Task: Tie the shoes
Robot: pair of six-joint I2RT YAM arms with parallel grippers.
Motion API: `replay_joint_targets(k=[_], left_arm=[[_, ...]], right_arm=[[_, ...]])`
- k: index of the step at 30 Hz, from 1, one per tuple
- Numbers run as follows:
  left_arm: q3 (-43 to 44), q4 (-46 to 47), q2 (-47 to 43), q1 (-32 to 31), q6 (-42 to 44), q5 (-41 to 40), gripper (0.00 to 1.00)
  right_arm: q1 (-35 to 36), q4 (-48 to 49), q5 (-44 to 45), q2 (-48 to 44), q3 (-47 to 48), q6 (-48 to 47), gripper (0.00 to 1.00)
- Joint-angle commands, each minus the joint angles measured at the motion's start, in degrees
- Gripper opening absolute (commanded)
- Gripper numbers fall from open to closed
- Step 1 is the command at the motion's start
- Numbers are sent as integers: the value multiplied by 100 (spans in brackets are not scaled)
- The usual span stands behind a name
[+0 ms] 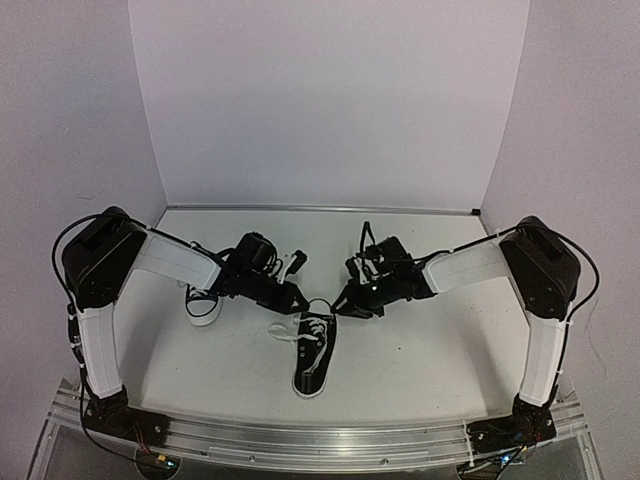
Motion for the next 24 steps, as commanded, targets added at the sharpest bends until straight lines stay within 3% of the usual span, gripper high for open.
replay_joint_targets(k=[1, 5, 11, 15, 19, 24], left_arm=[[779, 116, 328, 202, 106, 238, 14], [1149, -113, 479, 314, 108, 202, 13], [1251, -968, 79, 584, 11, -941, 39], [1601, -1522, 278, 583, 178, -1498, 51], [2019, -1983, 697, 493, 245, -1995, 53], [2539, -2342, 1155, 175, 448, -2672, 53]], right_arm=[[-391, 387, -29, 117, 502, -130, 22], [-559, 261, -183, 384, 944, -241, 22], [-600, -180, -50, 211, 1098, -395, 32], [-575, -244, 91, -238, 536, -283, 39], [-453, -226, 187, -771, -100, -274, 50], [-444, -251, 344, -1265, -540, -281, 54]])
